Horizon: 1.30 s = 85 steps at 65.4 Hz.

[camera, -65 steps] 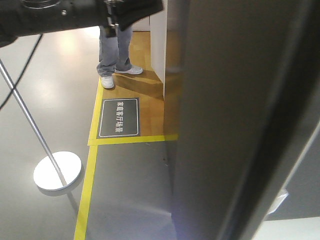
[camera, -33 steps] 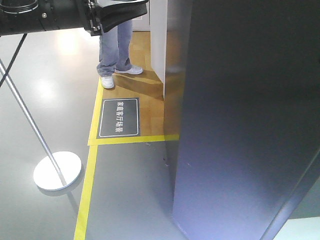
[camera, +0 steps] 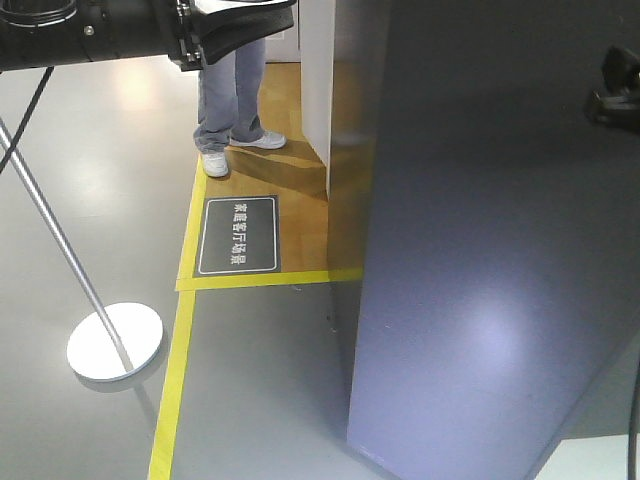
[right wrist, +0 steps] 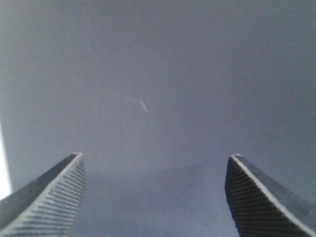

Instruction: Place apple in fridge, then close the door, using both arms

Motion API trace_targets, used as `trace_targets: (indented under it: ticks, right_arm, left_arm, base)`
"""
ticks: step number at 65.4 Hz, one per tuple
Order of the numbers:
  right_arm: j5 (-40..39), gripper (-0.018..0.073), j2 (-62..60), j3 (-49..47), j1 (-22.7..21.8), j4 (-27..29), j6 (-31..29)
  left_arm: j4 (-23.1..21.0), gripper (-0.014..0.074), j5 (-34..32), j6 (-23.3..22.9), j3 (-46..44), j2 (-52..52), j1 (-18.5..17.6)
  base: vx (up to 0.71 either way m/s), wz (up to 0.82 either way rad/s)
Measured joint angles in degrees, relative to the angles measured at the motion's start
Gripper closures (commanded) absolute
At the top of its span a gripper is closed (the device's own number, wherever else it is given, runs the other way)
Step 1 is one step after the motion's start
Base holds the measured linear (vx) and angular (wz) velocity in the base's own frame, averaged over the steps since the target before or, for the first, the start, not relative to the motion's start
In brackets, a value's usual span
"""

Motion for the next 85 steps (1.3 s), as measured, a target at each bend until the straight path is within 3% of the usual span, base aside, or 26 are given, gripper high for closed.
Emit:
trace_targets:
  ticks: [26, 44, 60, 85]
  right_arm:
    - [-2.12, -0.0018, 13.56, -11.81, -0.46, 4.48, -2.67]
    - [-2.68, -0.0018, 20.14, -16.41, -4.43, 9.81, -3.35]
    - [-2.48, -0.0016, 24.10, -20.83, -4.66, 10.11, -4.53]
    - [5.77, 0.0056, 30.96, -33.12, -4.85, 11.24, -6.52]
  left_arm:
    - [0.17, 0.0353, -0.75, 0.02, 0.00, 0.00, 0.18]
    - [1.58, 0.0353, -0.87, 0.07, 0.00, 0.00, 2.66]
    - [3.38, 0.0353, -0.82, 0.07, 0.00, 0.00, 2.95]
    - [4.66, 0.0353, -0.86, 0.07, 0.00, 0.00, 2.95]
  base:
    - [0.00, 0.00]
    - [0.00, 0.00]
    - [0.00, 0.00]
    - [0.00, -0.01]
